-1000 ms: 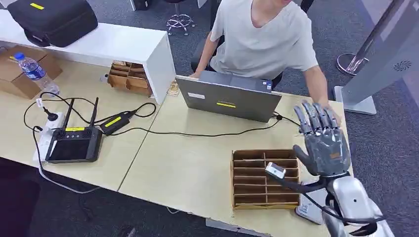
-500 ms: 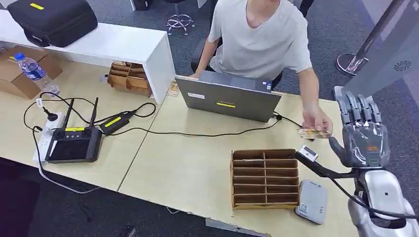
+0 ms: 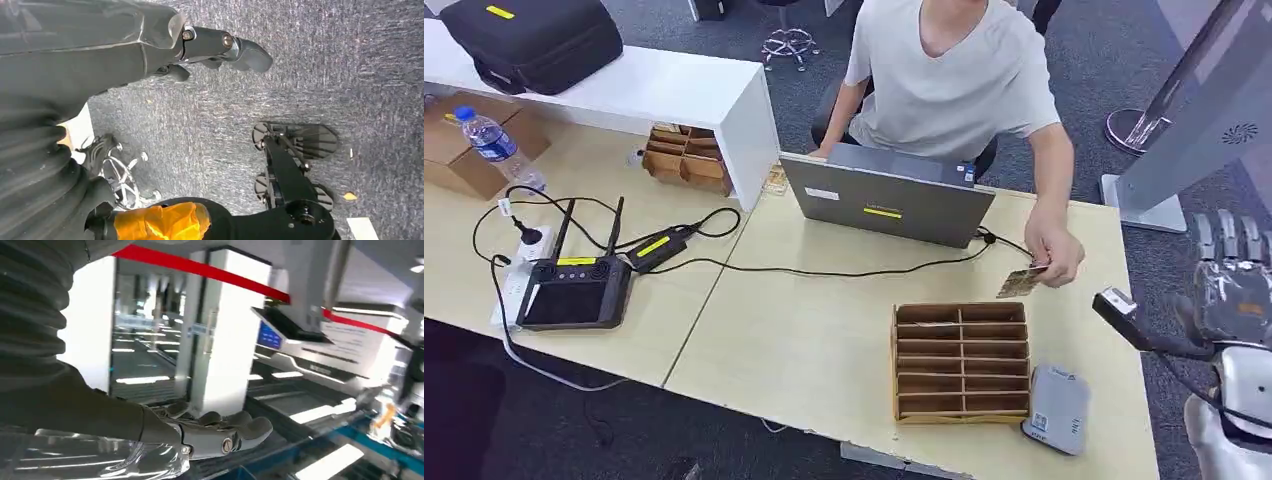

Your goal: Pass the card to the sensor for recognition and then transmit it.

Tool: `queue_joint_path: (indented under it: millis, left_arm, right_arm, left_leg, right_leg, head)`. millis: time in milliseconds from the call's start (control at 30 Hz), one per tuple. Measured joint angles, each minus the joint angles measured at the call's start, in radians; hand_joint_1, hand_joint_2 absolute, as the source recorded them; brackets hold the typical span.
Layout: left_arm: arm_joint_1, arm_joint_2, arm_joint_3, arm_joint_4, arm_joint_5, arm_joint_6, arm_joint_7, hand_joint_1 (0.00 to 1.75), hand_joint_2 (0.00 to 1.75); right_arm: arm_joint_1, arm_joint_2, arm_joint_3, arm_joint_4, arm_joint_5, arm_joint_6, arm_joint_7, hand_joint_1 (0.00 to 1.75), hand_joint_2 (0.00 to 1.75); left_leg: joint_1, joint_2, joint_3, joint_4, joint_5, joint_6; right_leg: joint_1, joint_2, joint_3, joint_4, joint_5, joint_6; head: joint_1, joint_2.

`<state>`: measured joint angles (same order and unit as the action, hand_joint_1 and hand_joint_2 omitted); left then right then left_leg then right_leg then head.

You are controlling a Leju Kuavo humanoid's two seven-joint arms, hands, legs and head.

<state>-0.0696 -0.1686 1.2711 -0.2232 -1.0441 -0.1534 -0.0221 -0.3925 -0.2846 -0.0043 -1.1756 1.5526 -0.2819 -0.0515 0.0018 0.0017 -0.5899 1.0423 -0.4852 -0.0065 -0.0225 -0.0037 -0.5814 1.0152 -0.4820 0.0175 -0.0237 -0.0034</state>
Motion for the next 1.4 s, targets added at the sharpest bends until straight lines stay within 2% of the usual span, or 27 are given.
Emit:
queue_joint_path:
  millis: [167, 300, 533, 933, 1400]
  left_arm:
    - [0.000, 0.000, 0.000, 0.000, -0.003, -0.001, 0.002, 0.00, 1.75]
    - [-0.001, 0.000, 0.000, 0.000, -0.004, -0.001, 0.005, 0.00, 1.75]
    - [-0.002, 0.000, 0.000, 0.000, -0.004, 0.006, 0.008, 0.00, 1.75]
    - [-0.003, 0.000, 0.000, 0.000, -0.002, 0.006, 0.008, 0.00, 1.75]
    - [-0.004, 0.000, 0.000, 0.000, -0.003, 0.018, 0.011, 0.00, 1.75]
  right_arm:
    - [-0.025, -0.047, -0.087, 0.174, 0.003, -0.032, 0.026, 0.00, 1.75]
    - [-0.026, -0.072, -0.125, 0.257, 0.003, -0.042, 0.040, 0.00, 1.75]
    - [-0.026, -0.088, -0.132, 0.327, 0.003, -0.040, 0.066, 0.00, 1.75]
    - [-0.018, -0.122, -0.133, 0.459, 0.003, -0.019, 0.161, 0.00, 1.75]
    - [0.033, -0.166, -0.204, 0.604, 0.003, 0.015, 0.232, 0.00, 1.75]
  left_leg:
    - [0.000, 0.000, 0.000, 0.000, -0.001, 0.001]
    - [0.000, 0.000, 0.000, 0.000, -0.001, 0.001]
    - [0.000, 0.000, 0.000, 0.000, -0.001, 0.001]
    - [0.000, 0.000, 0.000, 0.000, -0.001, 0.002]
    - [0.000, 0.000, 0.000, 0.000, -0.001, 0.002]
  right_leg:
    - [0.000, 0.000, 0.000, 0.000, 0.000, 0.000]
    - [0.000, 0.000, 0.000, 0.000, 0.000, 0.000]
    - [0.000, 0.000, 0.000, 0.000, 0.000, 0.000]
    - [0.000, 0.000, 0.000, -0.001, 0.000, 0.000]
    - [0.000, 0.000, 0.000, -0.001, -0.001, 0.001]
  head:
    - [0.000, 0.000]
    - [0.000, 0.000]
    - [0.000, 0.000]
    - [0.000, 0.000]
    - [0.000, 0.000]
